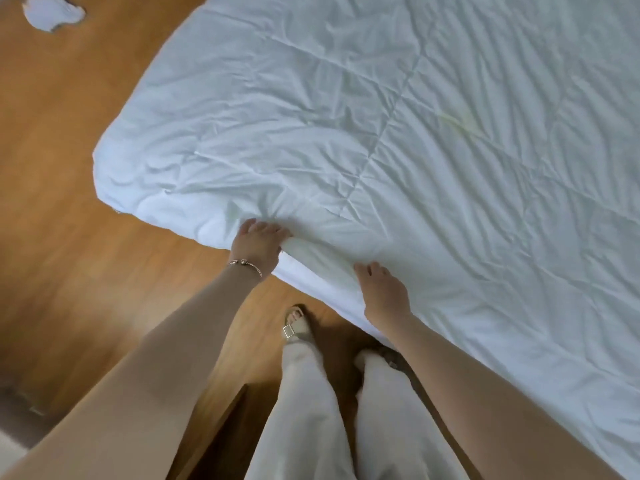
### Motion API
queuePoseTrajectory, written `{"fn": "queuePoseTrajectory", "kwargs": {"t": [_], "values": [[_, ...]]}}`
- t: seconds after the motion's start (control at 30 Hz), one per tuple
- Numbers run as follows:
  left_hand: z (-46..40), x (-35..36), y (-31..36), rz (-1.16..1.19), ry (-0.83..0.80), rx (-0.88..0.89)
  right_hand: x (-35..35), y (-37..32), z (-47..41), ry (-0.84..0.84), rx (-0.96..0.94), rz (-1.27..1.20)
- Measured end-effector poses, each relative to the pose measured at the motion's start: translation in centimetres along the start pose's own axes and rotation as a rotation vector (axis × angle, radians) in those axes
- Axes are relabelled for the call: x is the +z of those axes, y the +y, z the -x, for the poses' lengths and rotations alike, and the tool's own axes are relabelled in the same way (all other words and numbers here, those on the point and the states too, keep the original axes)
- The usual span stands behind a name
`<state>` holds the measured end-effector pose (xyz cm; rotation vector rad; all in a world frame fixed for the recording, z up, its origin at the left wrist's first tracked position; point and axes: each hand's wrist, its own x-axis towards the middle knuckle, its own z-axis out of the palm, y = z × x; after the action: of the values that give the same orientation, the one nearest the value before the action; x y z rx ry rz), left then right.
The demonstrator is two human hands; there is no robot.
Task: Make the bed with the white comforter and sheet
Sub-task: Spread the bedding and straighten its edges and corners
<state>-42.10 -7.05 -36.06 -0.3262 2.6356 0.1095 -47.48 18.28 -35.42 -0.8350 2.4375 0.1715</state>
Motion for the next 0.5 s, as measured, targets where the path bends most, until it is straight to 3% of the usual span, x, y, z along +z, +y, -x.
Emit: {"fn": "queuePoseTrajectory", "kwargs": {"t": [0.23,0.33,0.4,0.5], "values": [[2.7,1.2,-1.5,0.000,-0.282,0.101,-0.4,-0.1,1.4,-0.343,-0.174,-0.017],[1.4,0.5,-3.9,0.069,-0.394,0.077,-2.6,-0.8,-0.9,-0.425,-0.103,-0.226],[0.5,-0.4,-6.0,0.197,-0.325,-0.016,-4.1,-1.9,-2.5,-0.378,-0.081,-0.377],[-1.4,-2.3,-9.3,0.292,-0.136,-0.116,-5.9,-4.3,-5.4,-0.207,-0.156,-0.368]]}}
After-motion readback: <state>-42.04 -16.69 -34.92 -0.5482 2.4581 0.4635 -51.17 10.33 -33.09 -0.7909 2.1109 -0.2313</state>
